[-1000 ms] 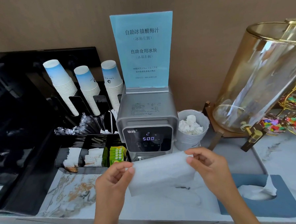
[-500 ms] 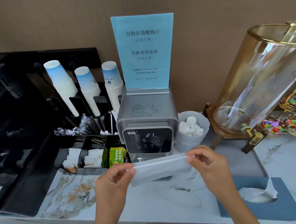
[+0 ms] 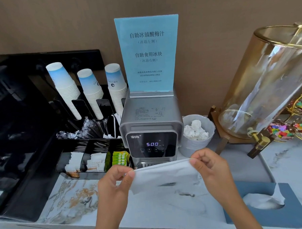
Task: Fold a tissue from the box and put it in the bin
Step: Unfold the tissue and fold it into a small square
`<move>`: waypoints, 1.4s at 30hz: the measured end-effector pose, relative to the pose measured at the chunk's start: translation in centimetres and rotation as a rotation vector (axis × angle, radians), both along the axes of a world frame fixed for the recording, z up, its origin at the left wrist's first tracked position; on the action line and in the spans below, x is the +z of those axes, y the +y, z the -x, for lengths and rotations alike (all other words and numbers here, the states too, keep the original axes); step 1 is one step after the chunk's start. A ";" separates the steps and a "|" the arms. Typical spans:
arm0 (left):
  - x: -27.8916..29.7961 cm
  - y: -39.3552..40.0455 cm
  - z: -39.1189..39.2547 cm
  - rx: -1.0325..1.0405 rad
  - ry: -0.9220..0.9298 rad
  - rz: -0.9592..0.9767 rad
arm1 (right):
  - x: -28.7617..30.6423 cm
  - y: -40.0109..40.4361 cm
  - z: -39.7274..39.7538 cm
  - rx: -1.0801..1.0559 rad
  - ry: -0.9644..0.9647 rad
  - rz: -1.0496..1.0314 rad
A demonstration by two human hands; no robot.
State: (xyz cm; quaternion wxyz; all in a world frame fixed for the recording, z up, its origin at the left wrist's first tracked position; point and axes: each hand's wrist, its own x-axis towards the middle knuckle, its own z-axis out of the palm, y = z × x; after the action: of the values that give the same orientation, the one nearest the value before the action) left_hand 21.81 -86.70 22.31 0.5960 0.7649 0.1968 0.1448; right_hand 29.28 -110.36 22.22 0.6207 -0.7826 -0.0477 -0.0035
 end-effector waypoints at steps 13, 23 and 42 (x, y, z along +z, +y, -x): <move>0.0 -0.2 -0.2 0.085 -0.009 0.118 | -1.2 1.3 -0.4 -0.029 -0.033 -0.024; -0.3 0.0 0.4 0.067 -0.051 0.216 | -0.8 2.3 0.6 0.075 0.193 -0.270; -4.2 4.5 4.4 0.077 0.198 0.515 | -3.2 6.9 1.8 0.278 0.283 -0.206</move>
State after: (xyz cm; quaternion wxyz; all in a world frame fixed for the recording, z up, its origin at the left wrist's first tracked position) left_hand 17.42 -82.15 18.13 0.7427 0.5906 0.3134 0.0370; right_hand 27.51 -103.42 18.97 0.6922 -0.6938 -0.0671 0.1871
